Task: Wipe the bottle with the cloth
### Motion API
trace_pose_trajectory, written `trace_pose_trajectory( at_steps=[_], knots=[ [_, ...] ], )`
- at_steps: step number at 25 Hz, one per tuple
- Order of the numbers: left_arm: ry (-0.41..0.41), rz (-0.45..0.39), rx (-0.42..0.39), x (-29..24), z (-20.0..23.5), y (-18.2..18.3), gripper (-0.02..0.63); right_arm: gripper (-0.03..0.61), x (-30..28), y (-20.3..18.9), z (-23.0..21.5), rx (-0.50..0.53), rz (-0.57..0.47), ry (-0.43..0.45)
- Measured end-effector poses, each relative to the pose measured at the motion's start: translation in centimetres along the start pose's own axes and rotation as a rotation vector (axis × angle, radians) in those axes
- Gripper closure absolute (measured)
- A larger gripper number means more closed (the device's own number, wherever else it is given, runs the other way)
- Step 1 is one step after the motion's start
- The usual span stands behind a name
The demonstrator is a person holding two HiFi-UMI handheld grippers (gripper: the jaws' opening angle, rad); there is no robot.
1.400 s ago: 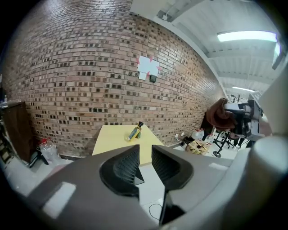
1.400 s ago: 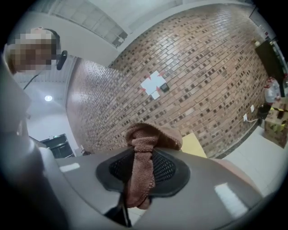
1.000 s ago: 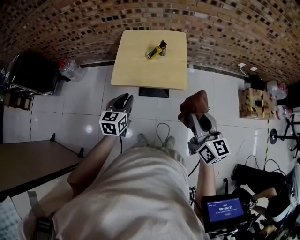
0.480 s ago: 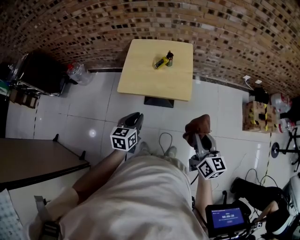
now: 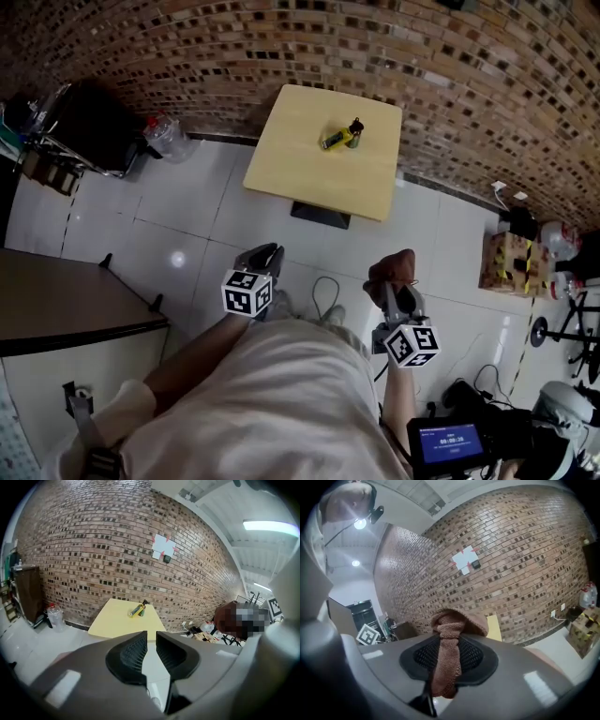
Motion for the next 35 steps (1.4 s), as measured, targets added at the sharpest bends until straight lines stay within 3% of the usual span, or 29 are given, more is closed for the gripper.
trace_pose_trajectory(
  at_steps=[24,30,35],
  knots=[
    [-0.006,0.004,0.010,0.6,1.8,-0.2,0.543,0.494,-2.9,-0.3,1.3,-0.001,0.005,-0.001],
    [-0.006,0.018,0.025,0.6,2.1,-0.8,0.545,0.500,-3.7,-0.9,2.0,0.122,0.086,-0.030],
    [-0.024,0.032,0.024,0.6,2.0,-0.8,0.545,0.502,-3.4,-0.6,2.6,0.110,0.072,-0.028]
  ],
)
Point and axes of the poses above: the fingertips, and each gripper's own axes: x backward along the fingers, z to its left, y out of its top, the point moved 7 cm from there along x, backward along the fingers, and after that the axes turned 7 degrees about -z, right-handed, at the moved point
